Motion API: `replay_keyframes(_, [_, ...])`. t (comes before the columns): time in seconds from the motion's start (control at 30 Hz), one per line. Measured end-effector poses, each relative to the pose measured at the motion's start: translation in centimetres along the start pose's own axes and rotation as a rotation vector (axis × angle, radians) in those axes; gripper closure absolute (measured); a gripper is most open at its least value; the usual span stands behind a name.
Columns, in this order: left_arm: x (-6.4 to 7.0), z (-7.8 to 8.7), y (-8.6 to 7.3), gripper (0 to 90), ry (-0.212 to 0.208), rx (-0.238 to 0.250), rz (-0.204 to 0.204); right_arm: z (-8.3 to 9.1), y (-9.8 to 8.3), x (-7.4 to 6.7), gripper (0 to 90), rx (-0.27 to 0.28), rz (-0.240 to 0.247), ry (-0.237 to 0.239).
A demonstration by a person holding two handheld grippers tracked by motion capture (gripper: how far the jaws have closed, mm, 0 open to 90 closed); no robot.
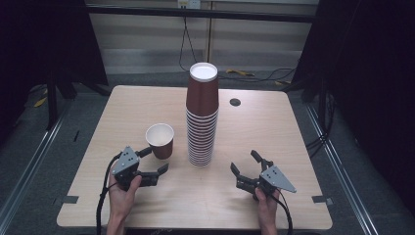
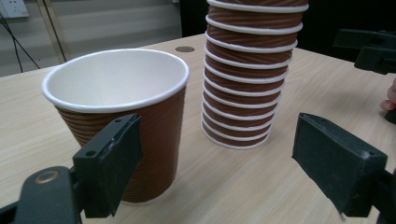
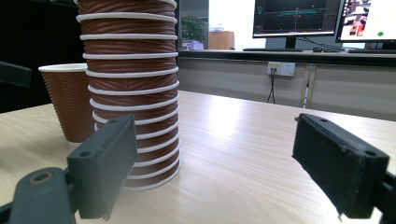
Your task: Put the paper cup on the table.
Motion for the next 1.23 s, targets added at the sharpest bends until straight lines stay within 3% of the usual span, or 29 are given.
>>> replay_keyframes(0.03, [0.5,-0.1,0.0,15.6,-0.026,0.031,0.016,0.0,0.0,0.0,13.6,0.0,0.0,-0.001])
replay_keyframes(0.07, [0.9,-0.2,-0.2,15.6,-0.024,0.035,0.016,0.0,0.0,0.0,13.6,0.0,-0.001,0.0])
replay_keyframes(0.2, [1.3,-0.7,-1.0,15.5,0.032,0.061,0.021,0.0,0.0,0.0,13.6,0.0,0.0,0.0])
replay_keyframes(0.3, [1.8,-1.0,-1.6,15.5,0.025,0.071,0.039,0.0,0.0,0.0,13.6,-0.001,0.0,0.001])
replay_keyframes(0.4, [2.1,-1.1,-2.0,15.6,0.043,0.096,0.022,0.0,0.0,0.0,13.6,-0.001,0.0,0.001])
replay_keyframes(0.5, [2.7,-1.3,-2.0,15.5,0.031,0.107,0.021,0.0,0.0,0.0,13.6,-0.001,0.0,0.001])
replay_keyframes(0.6, [3.2,-1.6,-2.2,15.5,0.014,0.105,-0.009,0.0,0.0,0.0,13.6,0.0,0.0,0.001])
replay_keyframes(0.63, [3.3,-1.6,-2.5,15.8,0.028,0.118,0.009,0.0,0.0,0.0,13.6,0.0,0.0,0.001])
replay_keyframes(0.67, [3.3,-1.5,-2.4,15.3,0.042,0.136,-0.005,0.0,0.0,0.0,13.6,0.0,-0.001,0.0])
replay_keyframes(0.7, [3.3,-1.2,-2.4,15.4,0.062,0.164,0.016,0.0,0.0,0.0,13.5,0.0,0.0,0.001])
replay_keyframes(0.87, [3.4,-0.7,-2.4,15.3,0.072,0.211,-0.001,0.0,0.0,0.0,13.6,0.0,0.0,0.001])
replay_keyframes(0.93, [3.5,-0.2,-2.4,15.3,0.075,0.259,-0.007,0.0,0.0,0.0,13.6,0.0,0.001,0.001])
replay_keyframes(1.23, [3.4,-0.3,-2.4,15.4,0.07,0.258,0.004,0.0,0.0,0.0,13.5,-0.001,-0.001,-0.002])
Point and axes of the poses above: each handheld gripper's, and its own axes: z roughly backward along the jaws, y roughly out of its top, x roughly to its right, the point moved 7 cm from there along -z, roughly forward along the jaws, and after that the axes turned 3 degrees about -x, right-handed, at the moved point
